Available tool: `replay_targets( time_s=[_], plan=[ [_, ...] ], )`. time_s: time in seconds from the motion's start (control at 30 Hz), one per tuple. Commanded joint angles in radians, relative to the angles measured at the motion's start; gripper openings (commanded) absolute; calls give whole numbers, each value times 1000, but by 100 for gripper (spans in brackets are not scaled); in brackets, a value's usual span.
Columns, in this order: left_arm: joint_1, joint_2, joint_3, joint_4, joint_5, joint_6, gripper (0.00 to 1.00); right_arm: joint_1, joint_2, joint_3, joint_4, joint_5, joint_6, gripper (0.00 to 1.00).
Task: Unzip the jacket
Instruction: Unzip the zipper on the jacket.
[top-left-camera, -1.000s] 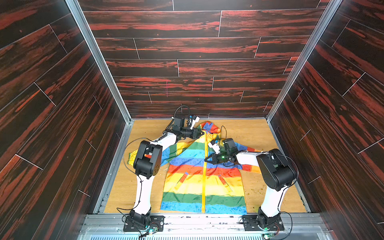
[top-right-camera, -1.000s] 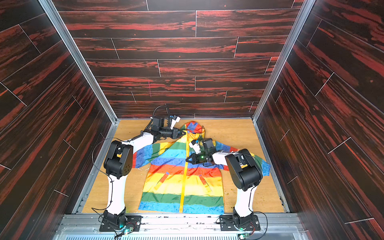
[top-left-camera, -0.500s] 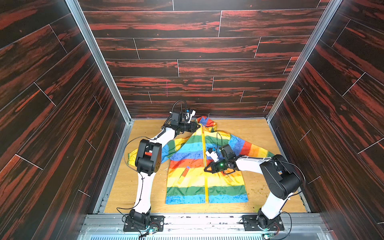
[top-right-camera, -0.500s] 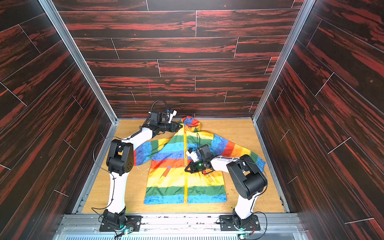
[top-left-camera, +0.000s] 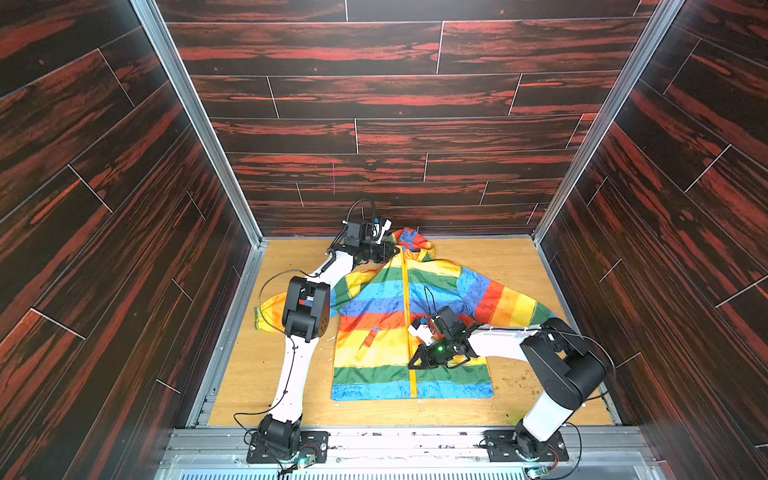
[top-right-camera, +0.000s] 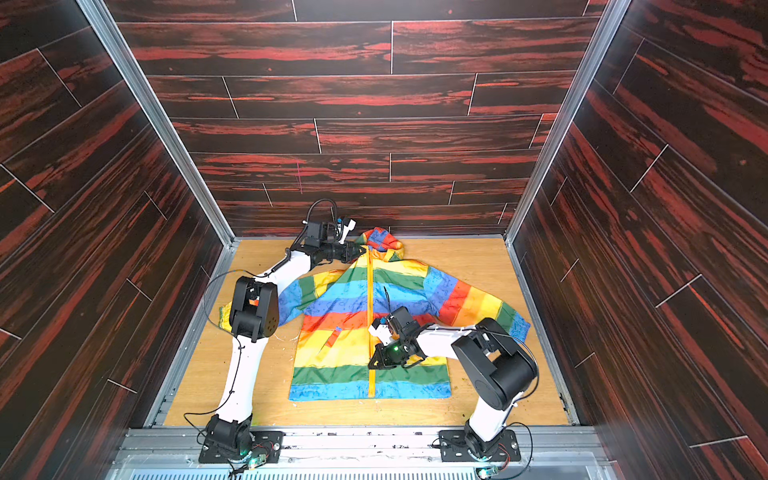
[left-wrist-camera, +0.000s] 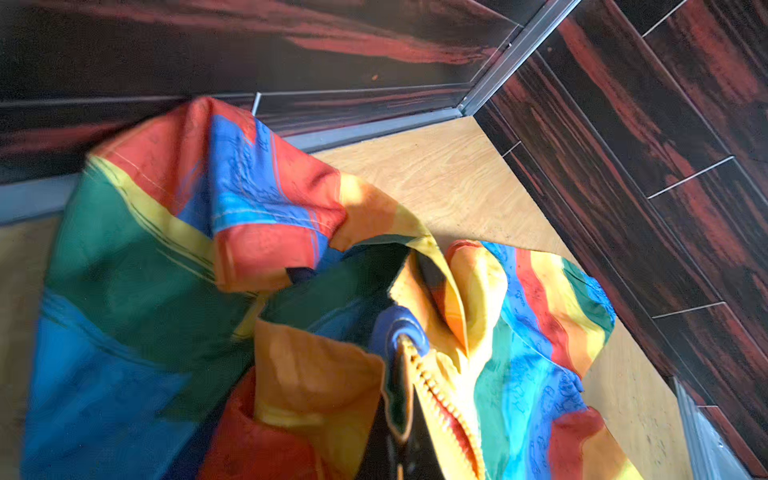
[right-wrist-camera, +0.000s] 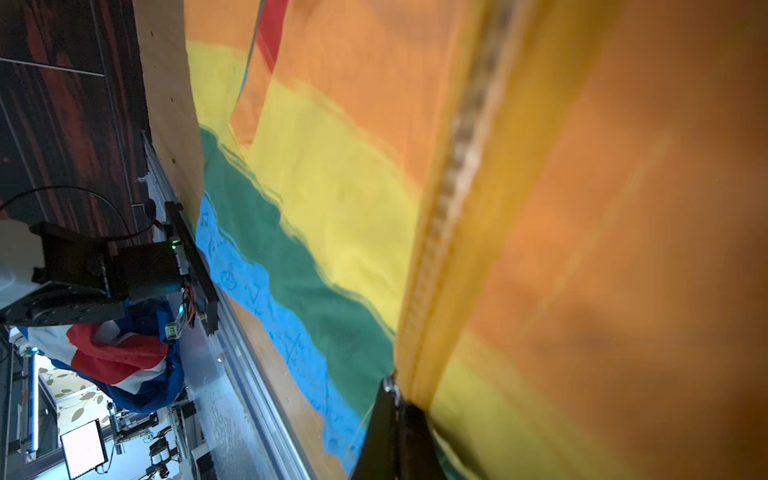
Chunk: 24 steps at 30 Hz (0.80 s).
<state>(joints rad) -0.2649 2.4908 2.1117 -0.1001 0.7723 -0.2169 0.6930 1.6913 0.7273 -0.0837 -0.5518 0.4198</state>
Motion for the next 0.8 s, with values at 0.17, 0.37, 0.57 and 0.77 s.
replay_targets(
  time_s=[0.17,0.37,0.57,0.77],
  plan=[
    [29,75,156,-36,-37,40,0,41,-88,-75,-89,-17,58,0],
    [38,154,288,-114,-42,63,0,54,-105,-71,-141,-29,58,0],
    [43,225,409,-165,-55,63,0,62,-114,-78,-165,-32,71,0],
    [48,237,429,-174,-66,77,0,69,-122,-91,-182,-27,98,0]
  ],
)
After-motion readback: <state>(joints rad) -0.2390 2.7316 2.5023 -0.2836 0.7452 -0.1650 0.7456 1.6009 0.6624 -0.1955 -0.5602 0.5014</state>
